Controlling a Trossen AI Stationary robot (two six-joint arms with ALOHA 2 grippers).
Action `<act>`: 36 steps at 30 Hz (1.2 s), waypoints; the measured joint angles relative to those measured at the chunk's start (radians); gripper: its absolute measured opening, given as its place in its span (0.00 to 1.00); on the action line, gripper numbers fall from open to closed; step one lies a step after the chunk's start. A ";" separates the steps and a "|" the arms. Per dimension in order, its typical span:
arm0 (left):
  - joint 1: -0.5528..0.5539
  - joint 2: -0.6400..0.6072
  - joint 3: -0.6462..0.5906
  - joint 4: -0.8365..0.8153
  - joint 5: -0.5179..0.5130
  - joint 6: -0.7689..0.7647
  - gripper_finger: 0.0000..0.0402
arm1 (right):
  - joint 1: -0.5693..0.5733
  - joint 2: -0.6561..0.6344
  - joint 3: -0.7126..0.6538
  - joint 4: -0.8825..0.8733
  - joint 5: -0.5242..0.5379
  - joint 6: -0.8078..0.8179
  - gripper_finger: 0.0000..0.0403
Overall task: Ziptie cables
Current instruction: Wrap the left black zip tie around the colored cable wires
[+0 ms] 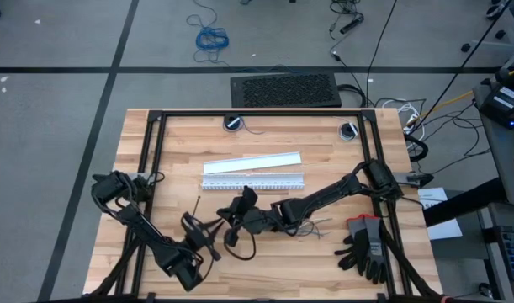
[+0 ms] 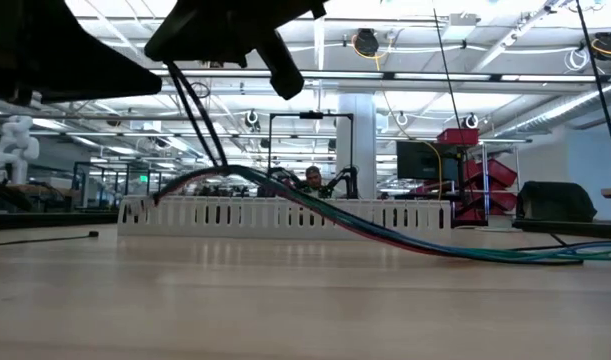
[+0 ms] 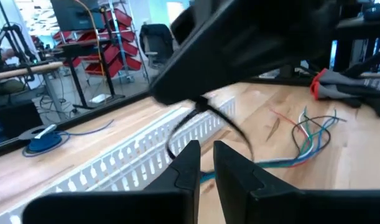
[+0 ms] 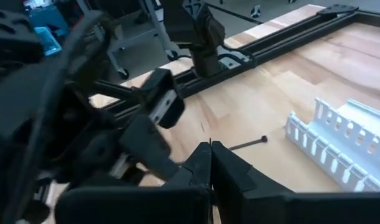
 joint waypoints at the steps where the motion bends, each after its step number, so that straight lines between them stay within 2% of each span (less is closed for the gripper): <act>1: 0.001 0.000 -0.010 -0.001 -0.006 -0.009 0.12 | 0.001 0.000 0.000 0.002 -0.001 0.000 0.00; 7: 0.006 0.000 -0.031 0.002 -0.027 0.010 0.16 | 0.007 0.000 -0.017 0.027 -0.035 -0.001 0.00; 15: 0.036 0.000 -0.030 0.032 -0.050 0.068 0.16 | -0.004 0.000 -0.062 0.104 -0.101 0.047 0.00; 22: 0.046 0.000 -0.030 0.114 -0.048 0.195 0.17 | -0.011 0.000 -0.062 0.140 -0.104 0.047 0.00; 36: 0.003 0.000 -0.030 0.107 0.009 0.238 0.17 | -0.025 0.000 -0.062 0.128 -0.100 0.037 0.00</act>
